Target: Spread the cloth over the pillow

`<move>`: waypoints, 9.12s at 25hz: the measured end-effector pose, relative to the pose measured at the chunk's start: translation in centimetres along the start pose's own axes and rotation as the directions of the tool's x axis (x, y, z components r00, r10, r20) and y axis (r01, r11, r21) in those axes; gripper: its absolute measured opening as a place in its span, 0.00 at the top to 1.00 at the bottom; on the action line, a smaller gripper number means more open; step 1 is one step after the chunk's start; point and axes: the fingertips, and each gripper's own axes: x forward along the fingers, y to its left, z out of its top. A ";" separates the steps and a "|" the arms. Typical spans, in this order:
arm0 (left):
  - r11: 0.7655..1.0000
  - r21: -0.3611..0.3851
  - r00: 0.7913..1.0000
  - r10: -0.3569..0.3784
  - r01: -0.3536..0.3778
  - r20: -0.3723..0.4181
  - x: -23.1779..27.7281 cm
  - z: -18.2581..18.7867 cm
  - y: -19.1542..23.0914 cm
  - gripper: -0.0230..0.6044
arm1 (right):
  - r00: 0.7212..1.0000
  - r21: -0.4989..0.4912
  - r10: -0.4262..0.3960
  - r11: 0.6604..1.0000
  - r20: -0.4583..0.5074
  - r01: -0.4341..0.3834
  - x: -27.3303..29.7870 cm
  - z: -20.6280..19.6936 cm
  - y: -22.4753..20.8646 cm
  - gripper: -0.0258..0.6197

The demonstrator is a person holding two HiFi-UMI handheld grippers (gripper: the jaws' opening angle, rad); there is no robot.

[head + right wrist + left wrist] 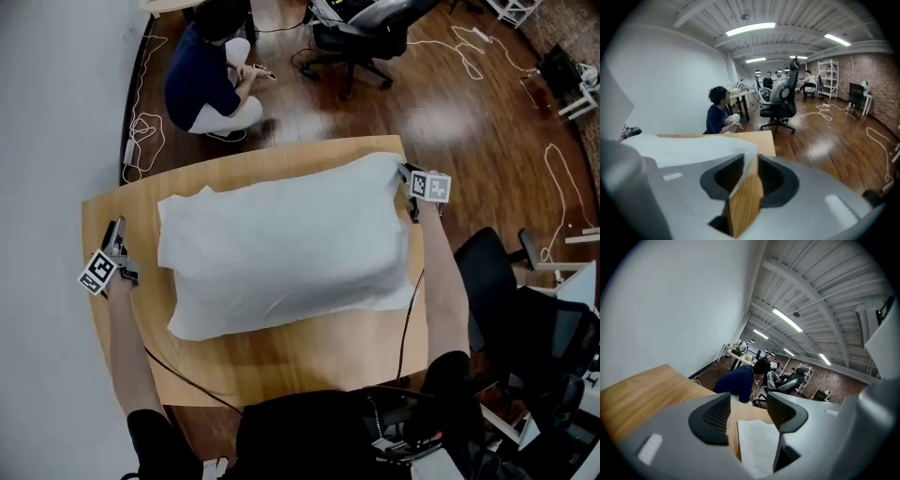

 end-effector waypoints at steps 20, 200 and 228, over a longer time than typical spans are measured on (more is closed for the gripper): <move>0.977 -0.062 0.926 -0.213 0.204 -0.312 3.8 -9.5 -4.5 0.43 | 0.901 0.288 0.405 0.854 0.157 -0.434 -8.9 -0.9 6.5 0.60; 0.870 -0.341 0.804 -0.471 0.356 -0.363 -19.0 -24.5 -6.1 0.63 | 0.988 -0.025 0.125 0.992 0.087 -0.123 -49.8 -35.8 31.7 0.96; 0.812 0.021 0.481 -0.324 0.583 -0.815 -25.7 -36.1 -10.3 0.94 | 0.987 -0.117 0.159 0.980 -0.027 -0.161 -47.8 -37.5 34.2 0.96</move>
